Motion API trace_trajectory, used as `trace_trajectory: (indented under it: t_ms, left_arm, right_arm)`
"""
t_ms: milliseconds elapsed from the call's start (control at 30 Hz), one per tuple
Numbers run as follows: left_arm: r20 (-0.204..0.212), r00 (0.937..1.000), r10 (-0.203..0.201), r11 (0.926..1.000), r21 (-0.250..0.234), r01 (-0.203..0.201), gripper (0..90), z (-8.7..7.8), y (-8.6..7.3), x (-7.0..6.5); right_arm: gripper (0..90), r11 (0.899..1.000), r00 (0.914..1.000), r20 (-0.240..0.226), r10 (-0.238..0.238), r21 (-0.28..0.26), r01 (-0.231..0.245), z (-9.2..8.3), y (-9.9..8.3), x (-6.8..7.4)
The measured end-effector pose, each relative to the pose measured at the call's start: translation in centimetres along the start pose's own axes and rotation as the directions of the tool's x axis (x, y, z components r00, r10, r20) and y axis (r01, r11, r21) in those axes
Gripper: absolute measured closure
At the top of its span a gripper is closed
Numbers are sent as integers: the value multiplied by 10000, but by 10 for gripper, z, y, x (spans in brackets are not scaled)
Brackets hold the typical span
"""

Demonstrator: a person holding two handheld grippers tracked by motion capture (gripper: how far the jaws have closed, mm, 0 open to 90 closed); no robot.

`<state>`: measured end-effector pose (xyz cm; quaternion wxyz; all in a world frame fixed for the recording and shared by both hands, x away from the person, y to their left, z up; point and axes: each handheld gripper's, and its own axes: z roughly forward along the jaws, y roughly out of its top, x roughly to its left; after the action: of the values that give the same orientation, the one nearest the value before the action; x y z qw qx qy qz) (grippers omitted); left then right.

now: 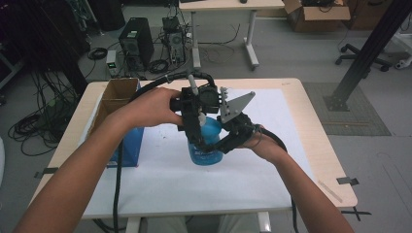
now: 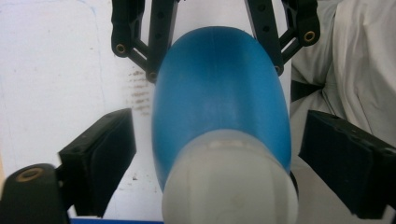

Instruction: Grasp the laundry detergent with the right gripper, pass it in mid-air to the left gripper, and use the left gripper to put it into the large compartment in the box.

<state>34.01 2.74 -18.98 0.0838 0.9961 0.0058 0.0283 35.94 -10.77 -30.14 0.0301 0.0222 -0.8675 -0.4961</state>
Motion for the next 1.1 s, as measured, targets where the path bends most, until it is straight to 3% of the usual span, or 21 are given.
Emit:
trace_trajectory:
  t_ms: [1100]
  left_arm:
    - [-31, 10000, 36, 9999, 102, -35, 311, 1, 1, -2]
  right_arm:
    - [439, 10000, 10000, -14, 15, -52, -15, -1, 0, 1]
